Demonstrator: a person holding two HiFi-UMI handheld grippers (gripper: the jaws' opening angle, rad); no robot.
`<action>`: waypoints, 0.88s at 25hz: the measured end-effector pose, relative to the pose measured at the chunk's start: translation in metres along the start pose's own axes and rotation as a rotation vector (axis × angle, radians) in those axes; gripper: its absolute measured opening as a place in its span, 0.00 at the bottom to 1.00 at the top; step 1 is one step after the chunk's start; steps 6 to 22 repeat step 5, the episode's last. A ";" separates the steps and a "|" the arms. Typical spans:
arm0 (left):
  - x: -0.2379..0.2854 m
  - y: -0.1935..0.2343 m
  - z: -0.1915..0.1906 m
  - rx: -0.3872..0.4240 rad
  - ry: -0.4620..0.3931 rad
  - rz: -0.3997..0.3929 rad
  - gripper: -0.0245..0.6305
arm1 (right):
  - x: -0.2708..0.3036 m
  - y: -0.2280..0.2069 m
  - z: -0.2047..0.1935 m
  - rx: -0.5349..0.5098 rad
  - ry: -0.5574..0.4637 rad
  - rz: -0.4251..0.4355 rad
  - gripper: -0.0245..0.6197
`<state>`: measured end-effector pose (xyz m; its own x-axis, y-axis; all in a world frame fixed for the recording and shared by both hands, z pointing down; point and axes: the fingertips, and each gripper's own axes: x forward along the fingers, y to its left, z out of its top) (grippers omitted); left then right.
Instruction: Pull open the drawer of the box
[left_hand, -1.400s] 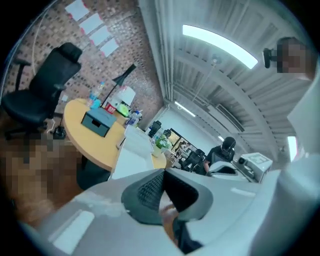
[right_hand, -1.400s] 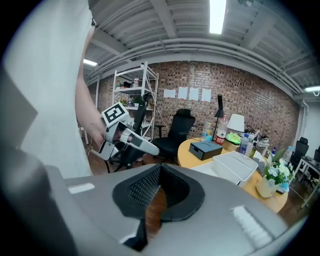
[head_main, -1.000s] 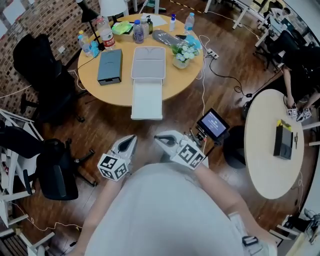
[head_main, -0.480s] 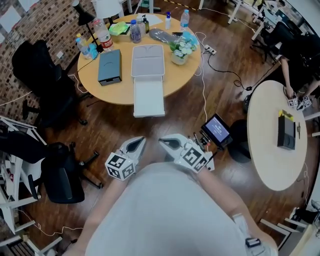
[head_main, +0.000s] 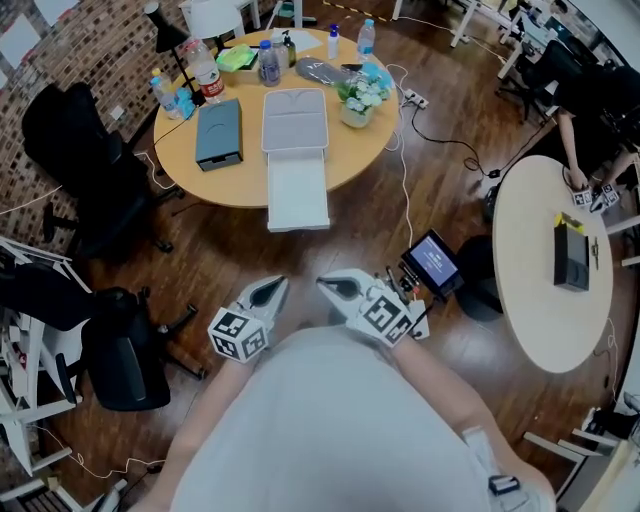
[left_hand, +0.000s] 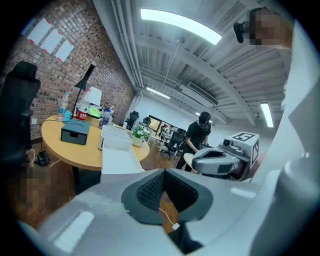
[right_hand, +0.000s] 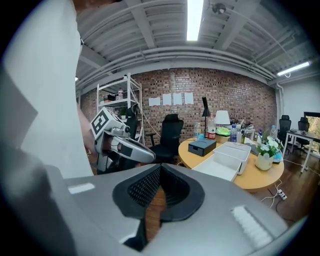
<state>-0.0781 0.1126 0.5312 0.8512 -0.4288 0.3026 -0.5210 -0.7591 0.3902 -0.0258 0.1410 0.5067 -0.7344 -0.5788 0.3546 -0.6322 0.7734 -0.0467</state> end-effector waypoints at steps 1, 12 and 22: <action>-0.002 0.001 -0.001 -0.001 0.000 0.004 0.04 | 0.000 0.001 0.001 -0.007 0.006 -0.001 0.04; -0.008 0.002 -0.005 0.005 0.000 0.011 0.04 | 0.003 0.005 0.005 -0.029 0.008 -0.003 0.04; -0.008 0.002 -0.005 0.005 0.000 0.011 0.04 | 0.003 0.005 0.005 -0.029 0.008 -0.003 0.04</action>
